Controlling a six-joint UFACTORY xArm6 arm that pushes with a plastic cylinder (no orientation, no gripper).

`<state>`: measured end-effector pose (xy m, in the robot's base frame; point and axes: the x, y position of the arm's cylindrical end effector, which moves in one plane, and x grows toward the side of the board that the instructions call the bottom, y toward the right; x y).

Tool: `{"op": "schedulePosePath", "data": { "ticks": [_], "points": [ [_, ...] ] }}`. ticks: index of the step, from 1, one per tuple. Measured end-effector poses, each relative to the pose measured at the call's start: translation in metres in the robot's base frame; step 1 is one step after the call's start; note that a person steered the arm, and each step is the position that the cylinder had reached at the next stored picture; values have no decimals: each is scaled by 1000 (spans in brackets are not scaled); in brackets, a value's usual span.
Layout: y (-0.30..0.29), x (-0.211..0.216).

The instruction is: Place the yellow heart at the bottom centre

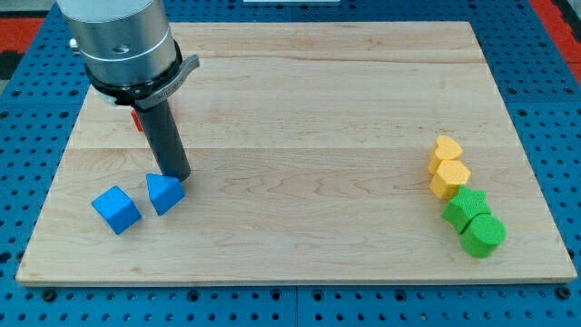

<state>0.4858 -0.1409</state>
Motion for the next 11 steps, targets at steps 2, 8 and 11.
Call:
{"op": "schedulePosePath", "data": {
  "ticks": [2,8,11],
  "points": [
    [111,-55],
    [262,12],
    [183,57]
  ]
}}
